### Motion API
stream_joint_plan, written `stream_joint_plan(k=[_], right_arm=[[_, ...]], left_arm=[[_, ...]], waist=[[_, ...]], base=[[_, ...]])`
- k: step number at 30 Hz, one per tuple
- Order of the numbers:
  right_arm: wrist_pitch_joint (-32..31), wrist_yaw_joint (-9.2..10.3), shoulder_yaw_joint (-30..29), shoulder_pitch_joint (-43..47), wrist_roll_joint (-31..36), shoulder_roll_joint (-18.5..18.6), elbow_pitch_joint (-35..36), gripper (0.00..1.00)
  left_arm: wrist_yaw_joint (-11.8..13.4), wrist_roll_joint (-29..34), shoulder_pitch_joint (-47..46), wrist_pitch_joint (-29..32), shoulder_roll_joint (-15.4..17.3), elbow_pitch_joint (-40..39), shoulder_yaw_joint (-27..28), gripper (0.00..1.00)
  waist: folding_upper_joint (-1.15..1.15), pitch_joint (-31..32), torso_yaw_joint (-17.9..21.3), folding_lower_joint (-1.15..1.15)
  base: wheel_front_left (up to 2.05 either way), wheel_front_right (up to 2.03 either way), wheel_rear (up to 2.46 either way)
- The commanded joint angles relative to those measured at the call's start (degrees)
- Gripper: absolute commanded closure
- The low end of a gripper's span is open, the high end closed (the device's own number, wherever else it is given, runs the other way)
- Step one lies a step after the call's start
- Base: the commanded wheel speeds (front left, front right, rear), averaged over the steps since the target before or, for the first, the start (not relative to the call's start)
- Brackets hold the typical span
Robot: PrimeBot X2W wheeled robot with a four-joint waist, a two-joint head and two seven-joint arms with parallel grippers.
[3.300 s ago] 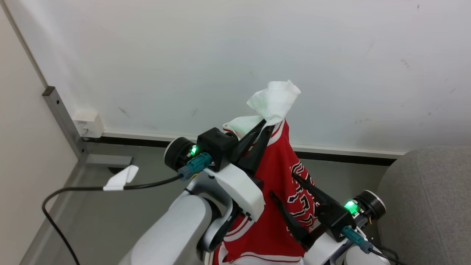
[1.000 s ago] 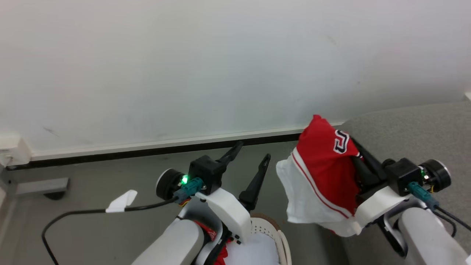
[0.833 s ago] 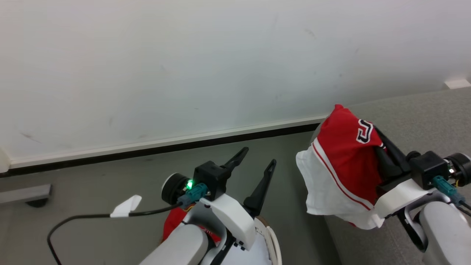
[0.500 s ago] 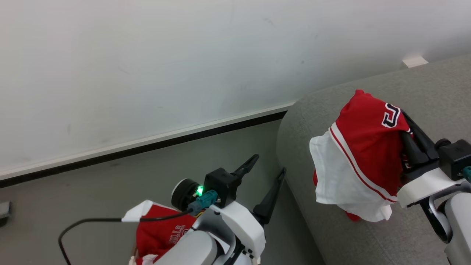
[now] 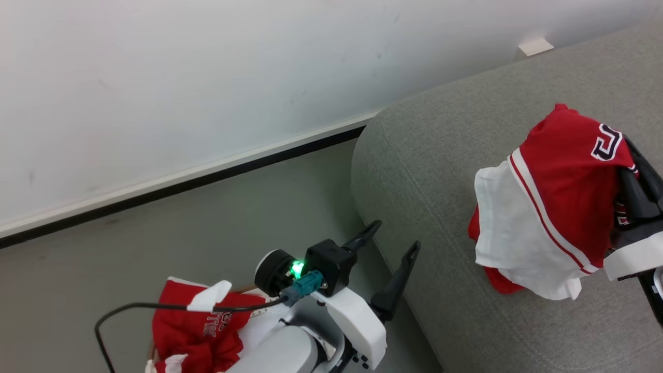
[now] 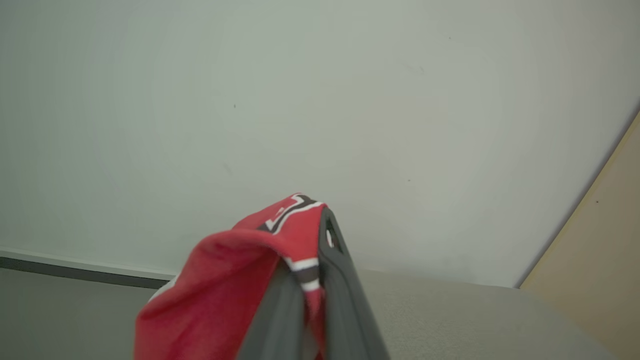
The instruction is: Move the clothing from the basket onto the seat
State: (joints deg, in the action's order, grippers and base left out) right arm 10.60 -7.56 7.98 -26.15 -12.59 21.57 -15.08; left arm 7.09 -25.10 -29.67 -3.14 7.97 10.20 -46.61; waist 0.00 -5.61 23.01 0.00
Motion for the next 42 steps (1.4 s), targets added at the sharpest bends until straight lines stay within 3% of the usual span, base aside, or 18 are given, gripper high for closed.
stream_joint_plan(k=[1,11,20,27,33,34,36,37,38,42], right_arm=[[0.0,0.14,-0.6,0.5,-0.2,0.3,0.4,1.0],[-1.0,0.14,-9.4,-6.8,-4.4,0.1,1.7,1.0],[-2.8,0.14,-18.6,-23.9,-4.9,6.6,-3.7,1.0],[-3.6,0.14,-24.7,-32.2,-2.7,10.6,-14.5,1.0],[-0.1,0.14,-30.1,-29.5,1.7,7.9,-29.6,1.0],[0.7,0.14,-31.0,-28.9,2.6,7.5,-31.9,0.95],[2.3,0.14,-33.0,-28.2,4.3,6.4,-35.7,0.73],[2.9,0.14,-33.7,-27.8,4.9,5.7,-37.2,0.52],[3.3,0.14,-34.1,-27.4,5.2,4.6,-38.5,0.0],[4.5,0.14,-33.9,-25.4,7.1,3.3,-38.8,0.0]], left_arm=[[-0.1,0.7,-0.8,0.1,0.1,-0.3,0.0,0.0],[-1.7,3.5,-9.4,3.0,0.3,-1.3,-1.0,0.0],[-2.8,6.3,-18.6,3.7,-0.2,-1.6,-0.8,0.0],[-2.0,7.3,-21.3,2.5,-1.3,-1.5,-0.7,0.0],[-1.0,6.8,-19.3,0.3,-1.3,0.2,-0.7,0.0],[-1.0,6.6,-19.0,0.0,-1.1,0.5,-0.6,0.0],[-0.7,6.1,-18.3,-0.8,-0.6,1.2,-0.2,0.0],[-0.6,5.9,-17.9,-1.0,-0.3,1.6,0.1,0.0],[-0.5,5.6,-17.4,-1.3,0.0,1.9,0.3,0.0],[0.6,5.1,-16.0,-3.1,1.3,3.0,1.6,0.0]], waist=[[0.0,-1.2,0.1,0.0],[0.0,-14.5,-3.5,0.0],[0.0,-28.5,-9.0,0.0],[0.0,-35.3,-13.3,0.0],[0.0,-35.6,-15.5,0.0],[0.0,-35.2,-15.7,0.0],[0.0,-34.0,-15.8,0.0],[0.0,-33.3,-15.7,0.0],[0.0,-32.4,-15.6,0.0],[0.0,-28.5,-15.1,0.0]], base=[[0.0,0.0,0.0],[0.0,0.0,0.0],[0.0,0.0,0.0],[0.0,0.0,0.0],[0.0,0.0,0.0],[0.0,0.0,0.0],[0.0,0.0,0.0],[0.0,0.0,0.0],[0.0,0.0,0.0],[0.0,0.0,0.0]])
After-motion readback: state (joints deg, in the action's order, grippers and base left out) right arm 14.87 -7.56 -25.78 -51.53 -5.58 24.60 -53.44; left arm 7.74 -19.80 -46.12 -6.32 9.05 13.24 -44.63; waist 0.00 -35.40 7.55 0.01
